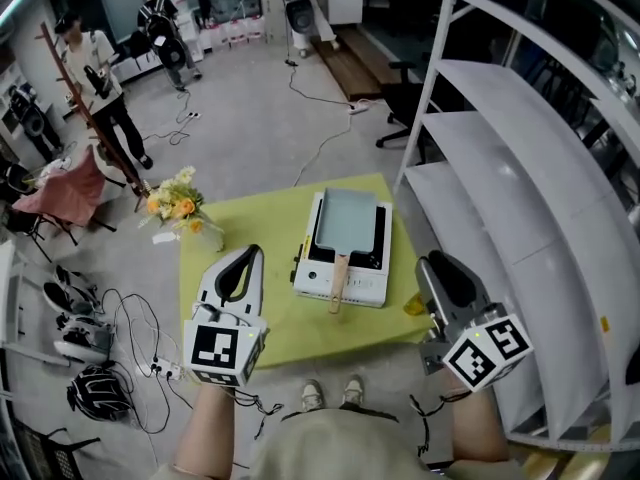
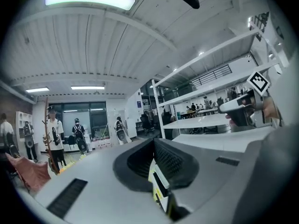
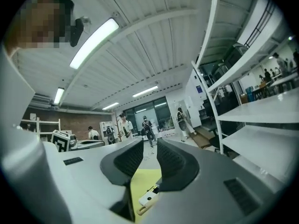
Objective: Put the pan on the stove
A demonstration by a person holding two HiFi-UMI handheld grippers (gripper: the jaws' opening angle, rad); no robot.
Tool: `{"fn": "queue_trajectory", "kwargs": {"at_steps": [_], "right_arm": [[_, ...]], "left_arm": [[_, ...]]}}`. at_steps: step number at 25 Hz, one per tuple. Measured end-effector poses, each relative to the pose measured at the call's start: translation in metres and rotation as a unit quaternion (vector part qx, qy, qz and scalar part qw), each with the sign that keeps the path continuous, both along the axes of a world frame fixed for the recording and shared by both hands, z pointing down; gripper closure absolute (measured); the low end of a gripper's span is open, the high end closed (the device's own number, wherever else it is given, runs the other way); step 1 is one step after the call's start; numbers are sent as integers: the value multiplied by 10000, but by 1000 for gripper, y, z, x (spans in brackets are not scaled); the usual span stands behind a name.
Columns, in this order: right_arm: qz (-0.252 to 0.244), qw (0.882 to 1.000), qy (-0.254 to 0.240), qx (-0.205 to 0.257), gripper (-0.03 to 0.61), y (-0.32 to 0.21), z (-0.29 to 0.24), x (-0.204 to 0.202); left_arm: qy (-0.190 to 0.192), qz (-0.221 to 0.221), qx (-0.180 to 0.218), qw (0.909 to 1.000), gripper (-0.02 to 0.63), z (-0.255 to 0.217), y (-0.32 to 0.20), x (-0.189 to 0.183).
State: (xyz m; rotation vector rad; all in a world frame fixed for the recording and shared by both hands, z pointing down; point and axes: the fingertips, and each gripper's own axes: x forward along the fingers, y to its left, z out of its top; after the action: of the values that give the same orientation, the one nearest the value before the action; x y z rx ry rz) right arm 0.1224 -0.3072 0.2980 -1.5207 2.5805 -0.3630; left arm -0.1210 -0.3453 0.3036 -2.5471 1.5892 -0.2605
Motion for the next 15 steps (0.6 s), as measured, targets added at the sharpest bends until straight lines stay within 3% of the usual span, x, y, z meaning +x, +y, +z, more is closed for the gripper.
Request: {"fn": "queue_trajectory", "kwargs": {"at_steps": [7, 15], "right_arm": [[212, 9964, 646, 506, 528, 22, -28, 1], [259, 9926, 1105, 439, 572, 38, -10, 3]], "left_arm": [[70, 120, 193, 9997, 607, -24, 27, 3], [62, 268, 96, 9996, 607, -2, 45, 15]]}}
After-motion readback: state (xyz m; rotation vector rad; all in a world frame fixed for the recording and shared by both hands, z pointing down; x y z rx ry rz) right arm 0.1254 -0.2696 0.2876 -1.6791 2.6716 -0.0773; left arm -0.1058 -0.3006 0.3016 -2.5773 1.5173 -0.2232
